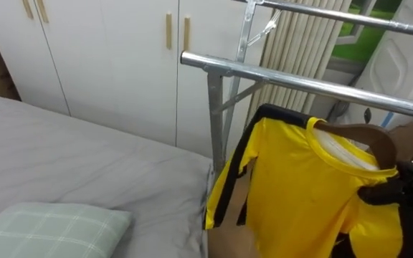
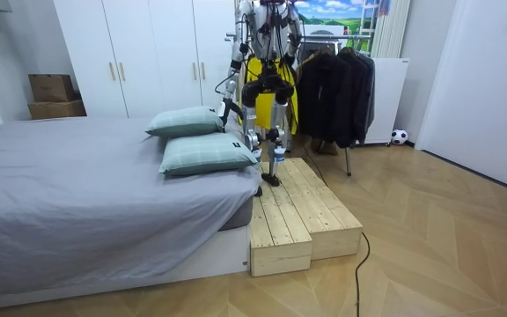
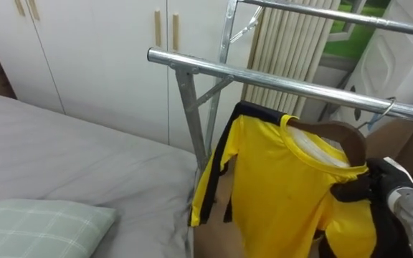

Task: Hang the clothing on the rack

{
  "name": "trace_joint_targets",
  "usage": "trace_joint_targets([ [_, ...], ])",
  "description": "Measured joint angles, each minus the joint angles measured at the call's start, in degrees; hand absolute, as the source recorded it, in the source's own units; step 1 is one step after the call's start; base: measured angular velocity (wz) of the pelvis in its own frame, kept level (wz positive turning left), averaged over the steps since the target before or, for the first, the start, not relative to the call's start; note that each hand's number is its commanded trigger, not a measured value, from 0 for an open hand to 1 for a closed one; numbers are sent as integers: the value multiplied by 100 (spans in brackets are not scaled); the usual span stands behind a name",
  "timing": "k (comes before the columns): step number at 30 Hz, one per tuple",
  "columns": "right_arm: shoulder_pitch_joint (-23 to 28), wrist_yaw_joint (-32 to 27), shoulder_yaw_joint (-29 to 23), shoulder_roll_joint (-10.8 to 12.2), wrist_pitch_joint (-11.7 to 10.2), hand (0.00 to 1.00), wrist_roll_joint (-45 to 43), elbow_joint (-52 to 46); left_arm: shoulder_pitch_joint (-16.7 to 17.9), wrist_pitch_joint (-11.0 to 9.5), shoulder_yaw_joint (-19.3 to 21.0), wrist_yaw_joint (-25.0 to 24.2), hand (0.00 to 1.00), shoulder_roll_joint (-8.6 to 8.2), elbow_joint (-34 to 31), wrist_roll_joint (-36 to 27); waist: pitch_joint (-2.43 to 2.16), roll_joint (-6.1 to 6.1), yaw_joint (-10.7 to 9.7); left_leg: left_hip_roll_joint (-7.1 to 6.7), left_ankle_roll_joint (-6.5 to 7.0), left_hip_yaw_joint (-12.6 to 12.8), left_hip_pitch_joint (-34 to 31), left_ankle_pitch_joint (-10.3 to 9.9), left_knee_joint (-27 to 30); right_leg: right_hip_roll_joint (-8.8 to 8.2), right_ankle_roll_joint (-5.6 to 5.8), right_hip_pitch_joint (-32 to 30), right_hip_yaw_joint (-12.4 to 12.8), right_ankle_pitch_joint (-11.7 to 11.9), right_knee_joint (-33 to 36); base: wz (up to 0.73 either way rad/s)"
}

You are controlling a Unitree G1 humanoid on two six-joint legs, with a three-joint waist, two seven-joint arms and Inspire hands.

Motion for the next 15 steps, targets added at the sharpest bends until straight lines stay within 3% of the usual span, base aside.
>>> trace_joint_targets([
  [4, 192, -134, -150, 177, -77, 0, 901, -7, -7, 0, 2, 105, 0, -34, 66, -89, 26, 46, 1, 8, -1, 31, 103, 0, -6, 8, -5, 116, 21, -1, -33, 3],
  [6, 505, -131, -258, 309, -259, 0, 1588, -153, -30, -7, 0, 173, 0, -57, 62, -145, 42, 73, -9, 7, -2, 105, 108, 1, -12, 10, 17, 150, 46, -25, -76, 18],
  [10, 787, -100, -257, 364, -273, 0, 2234, -538, -30, -7, -1, 287, 0, -180, 62, -146, 40, 142, -6, -5, 1, 148, 106, -1, -9, -10, 41, 171, 48, -12, -118, 2],
  [13, 1001, -54, -312, 522, -323, 0, 2760, -816, -15, -4, 2, 335, 0, -192, 61, -153, 26, 133, -13, -6, 1, 176, 112, -1, -7, -15, 51, 170, 44, -16, -120, 0],
  [15, 1172, 8, -633, 740, -289, 0, 3345, -907, 9, 1, 14, 397, 0, -226, 62, -155, 12, 161, -29, -5, 1, 193, 125, -1, -8, -17, 50, 173, 44, -15, -110, -5],
])
